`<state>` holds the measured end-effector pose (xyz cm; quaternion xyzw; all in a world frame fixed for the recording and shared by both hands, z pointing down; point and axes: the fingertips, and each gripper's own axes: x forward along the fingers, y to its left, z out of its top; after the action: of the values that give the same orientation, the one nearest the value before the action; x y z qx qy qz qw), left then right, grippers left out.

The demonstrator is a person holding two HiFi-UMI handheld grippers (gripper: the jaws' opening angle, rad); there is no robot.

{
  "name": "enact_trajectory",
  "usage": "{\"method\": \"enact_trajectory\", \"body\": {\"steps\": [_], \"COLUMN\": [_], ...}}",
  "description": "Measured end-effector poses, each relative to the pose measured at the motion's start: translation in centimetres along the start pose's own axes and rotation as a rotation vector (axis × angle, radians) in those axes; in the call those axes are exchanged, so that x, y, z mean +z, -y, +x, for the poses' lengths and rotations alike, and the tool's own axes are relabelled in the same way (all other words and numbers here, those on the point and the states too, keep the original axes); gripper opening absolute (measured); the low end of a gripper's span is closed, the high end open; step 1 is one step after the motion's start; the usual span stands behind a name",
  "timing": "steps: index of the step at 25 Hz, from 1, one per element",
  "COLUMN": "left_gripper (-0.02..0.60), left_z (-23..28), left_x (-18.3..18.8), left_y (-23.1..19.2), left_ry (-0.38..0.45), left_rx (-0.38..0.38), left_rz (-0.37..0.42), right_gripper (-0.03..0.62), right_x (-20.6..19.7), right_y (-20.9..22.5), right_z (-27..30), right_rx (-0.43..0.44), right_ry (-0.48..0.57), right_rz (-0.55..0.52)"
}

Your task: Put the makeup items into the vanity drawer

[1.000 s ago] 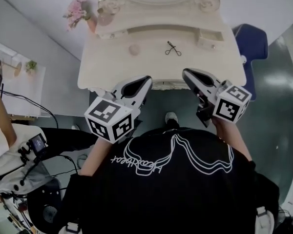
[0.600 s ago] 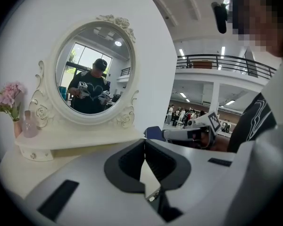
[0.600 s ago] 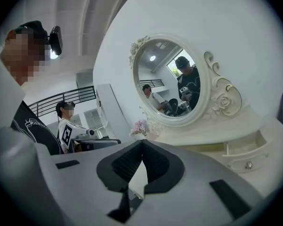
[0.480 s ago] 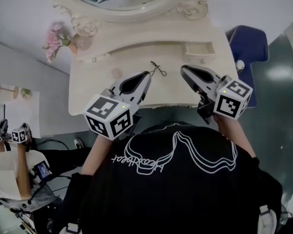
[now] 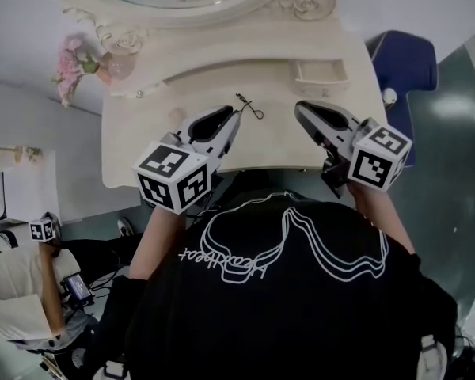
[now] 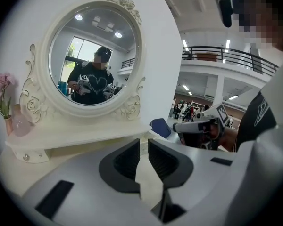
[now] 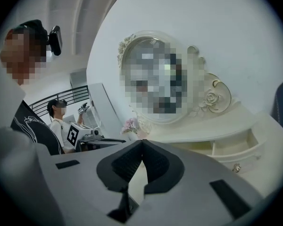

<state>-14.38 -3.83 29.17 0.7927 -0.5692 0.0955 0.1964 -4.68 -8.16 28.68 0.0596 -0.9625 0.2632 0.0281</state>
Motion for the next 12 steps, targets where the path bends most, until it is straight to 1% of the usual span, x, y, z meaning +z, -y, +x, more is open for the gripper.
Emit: {"method": "enact_trajectory", "body": {"steps": [3,8,12], "left_gripper": [0.067,0.095,0.112], "left_z": [0.9,3.1,5.2], "left_x": [-0.8,-2.5,-4.1], "left_y": [-1.0,-2.9,-4.6], "left_ry": [-0.04,-0.11,-0.164], "left_rx": [-0.005,-0.025,-0.021], "left_rz": [0.003,-0.018,-0.029], "right_gripper": [0.005,0.005,0.005], "right_x": [-0.4,-0.5,-1.2], "right_y": [0.7,2.0,3.7], "right_z": [0.0,0.0,0.1], "right_rx": [-0.023,-0.073,-0.109], "right_ry": [-0.001,-0.006,-0.022], "right_rz": [0.021,0.048,0.076]}}
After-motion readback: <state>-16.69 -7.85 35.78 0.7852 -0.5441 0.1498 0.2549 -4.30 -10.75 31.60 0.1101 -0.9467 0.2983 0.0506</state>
